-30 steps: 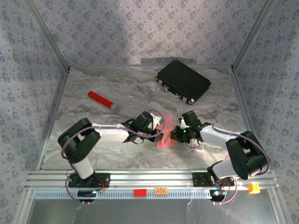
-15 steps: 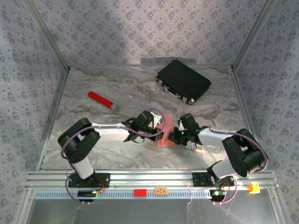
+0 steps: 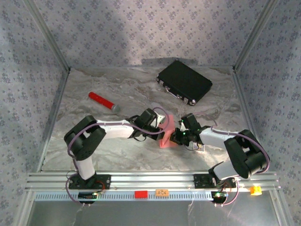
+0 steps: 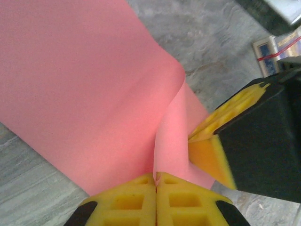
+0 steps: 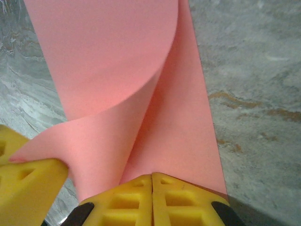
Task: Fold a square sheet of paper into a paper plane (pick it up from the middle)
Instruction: Fold the triangle a second time at the center of the table.
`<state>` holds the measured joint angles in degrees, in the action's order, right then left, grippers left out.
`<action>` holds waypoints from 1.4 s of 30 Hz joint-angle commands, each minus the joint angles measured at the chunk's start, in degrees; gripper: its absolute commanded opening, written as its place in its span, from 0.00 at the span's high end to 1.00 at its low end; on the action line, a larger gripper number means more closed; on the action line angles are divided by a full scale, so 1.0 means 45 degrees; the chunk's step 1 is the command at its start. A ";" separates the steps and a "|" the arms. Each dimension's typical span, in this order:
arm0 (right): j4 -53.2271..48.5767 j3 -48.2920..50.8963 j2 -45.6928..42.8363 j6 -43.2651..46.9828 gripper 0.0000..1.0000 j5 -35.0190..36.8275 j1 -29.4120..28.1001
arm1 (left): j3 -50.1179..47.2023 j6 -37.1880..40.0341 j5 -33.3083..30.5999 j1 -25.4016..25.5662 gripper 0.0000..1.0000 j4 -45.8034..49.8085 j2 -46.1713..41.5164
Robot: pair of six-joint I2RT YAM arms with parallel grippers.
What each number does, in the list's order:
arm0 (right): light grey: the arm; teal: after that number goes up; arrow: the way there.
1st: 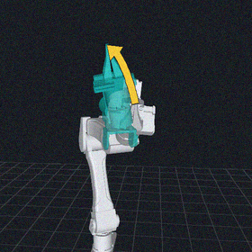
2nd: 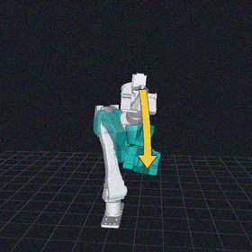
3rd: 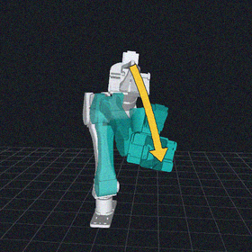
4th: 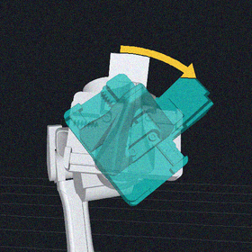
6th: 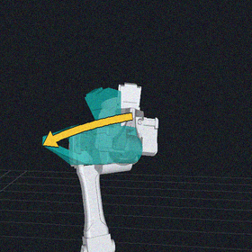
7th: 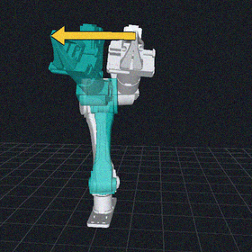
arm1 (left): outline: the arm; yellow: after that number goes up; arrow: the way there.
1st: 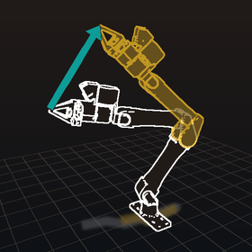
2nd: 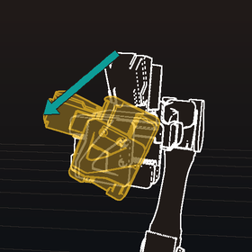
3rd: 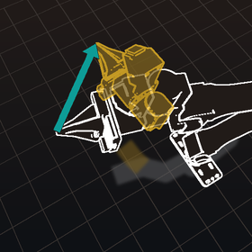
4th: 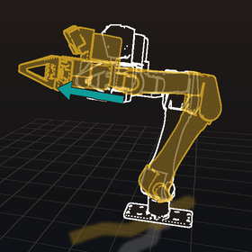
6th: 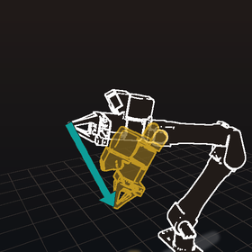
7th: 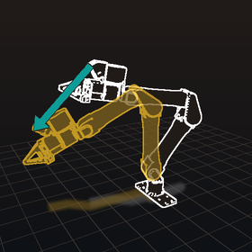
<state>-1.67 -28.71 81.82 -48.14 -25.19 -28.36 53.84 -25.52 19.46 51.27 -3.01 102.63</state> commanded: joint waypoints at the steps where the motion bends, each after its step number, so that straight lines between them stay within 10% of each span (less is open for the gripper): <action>1: -0.0969 -0.0031 0.0281 0.0323 0.90 0.0511 0.0102 | 0.0422 0.0431 -0.0104 -0.0064 0.93 0.0455 0.0213; 25: -0.0791 -0.0085 0.0161 0.0400 0.89 0.0219 0.0149 | 0.0753 0.0931 -0.0262 -0.0177 0.93 0.0991 0.1118; 42: 0.0690 0.0478 -0.0697 -0.0955 0.86 -0.0669 0.0160 | -0.0682 -0.2904 -0.0595 0.0274 0.94 -0.0783 0.0298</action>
<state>-0.43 -28.01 78.26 -49.67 -26.94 -27.51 51.59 -35.73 18.06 51.53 -7.18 104.95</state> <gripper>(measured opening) 0.146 0.064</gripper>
